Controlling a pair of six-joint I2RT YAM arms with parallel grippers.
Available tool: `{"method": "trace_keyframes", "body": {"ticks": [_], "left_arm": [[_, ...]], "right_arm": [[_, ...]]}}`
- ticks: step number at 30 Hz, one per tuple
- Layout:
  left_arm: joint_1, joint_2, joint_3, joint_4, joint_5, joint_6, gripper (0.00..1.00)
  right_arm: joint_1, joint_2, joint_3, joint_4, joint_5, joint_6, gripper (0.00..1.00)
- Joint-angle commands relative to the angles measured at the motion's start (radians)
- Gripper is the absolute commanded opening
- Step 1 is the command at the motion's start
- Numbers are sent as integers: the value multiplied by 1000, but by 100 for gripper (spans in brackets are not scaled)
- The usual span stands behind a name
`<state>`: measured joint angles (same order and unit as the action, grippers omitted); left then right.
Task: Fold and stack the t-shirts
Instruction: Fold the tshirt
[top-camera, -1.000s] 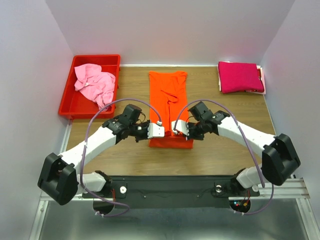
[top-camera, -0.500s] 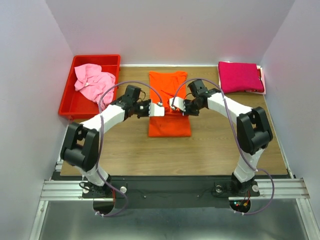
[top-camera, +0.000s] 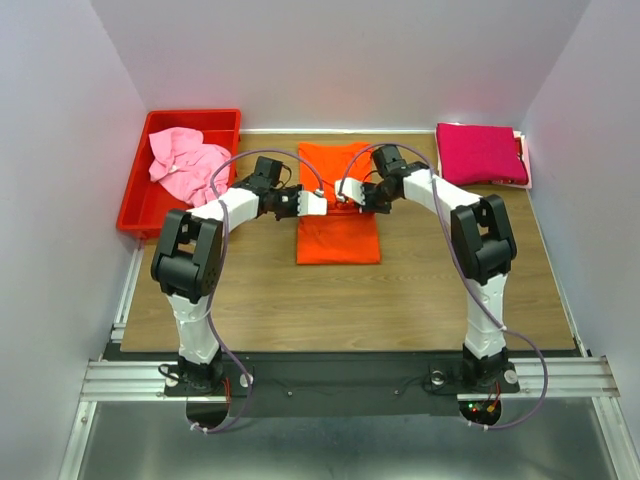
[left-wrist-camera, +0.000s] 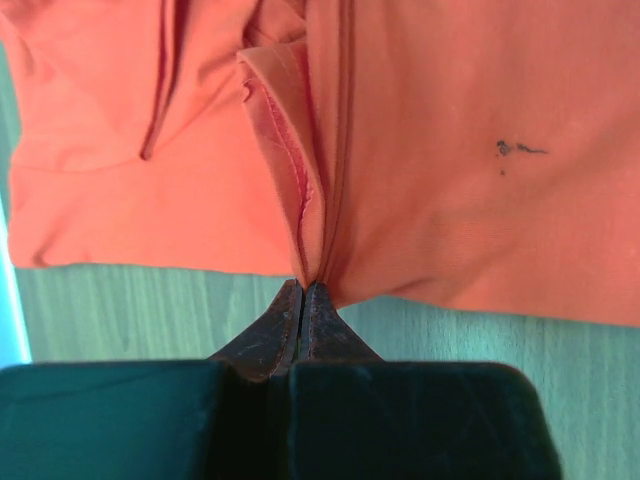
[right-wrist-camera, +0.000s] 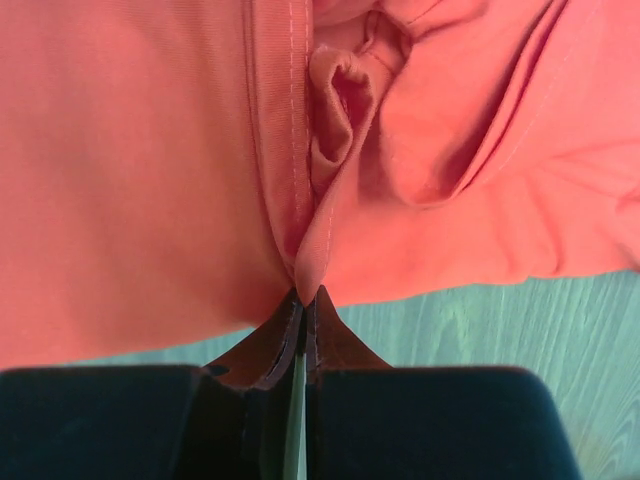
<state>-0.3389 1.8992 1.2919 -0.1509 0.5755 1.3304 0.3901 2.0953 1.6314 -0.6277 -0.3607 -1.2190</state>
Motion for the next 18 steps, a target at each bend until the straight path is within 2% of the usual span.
{"method": "trace_keyframes", "body": {"ticks": [1,5,6,7,8,9,10,11,12,13,16,18], "left_arm": [[17,12,53,46,18,10,0],[18,28,66,69,14,-2,0],[18,29,67,76,9,-3,1],[18,38,70,88,1,-8,4],[18,44,75,86,-20,-22,13],[18,50,81,86,-32,-37,25],[18,49,89,88,-42,-51,29],[26,43,92,86,-49,-66,33],[31,31,87,85,-48,-77,36],[37,-6,78,86,-46,-94,49],[64,-72,47,88,-13,-166,52],[75,-149,-6,65,10,-183,52]], "right_arm": [[-14,25,73,10,17,-5,5],[-16,43,117,10,23,7,6],[-19,46,122,10,26,7,9],[-17,49,123,10,29,13,16],[-17,52,127,10,34,21,37],[-19,51,134,10,45,30,47],[-19,49,142,11,48,42,62],[-22,45,151,11,49,74,87],[-29,36,169,10,48,88,100],[-33,25,174,10,46,102,100],[-46,-50,168,8,11,160,100],[-46,-151,84,6,-38,162,98]]}}
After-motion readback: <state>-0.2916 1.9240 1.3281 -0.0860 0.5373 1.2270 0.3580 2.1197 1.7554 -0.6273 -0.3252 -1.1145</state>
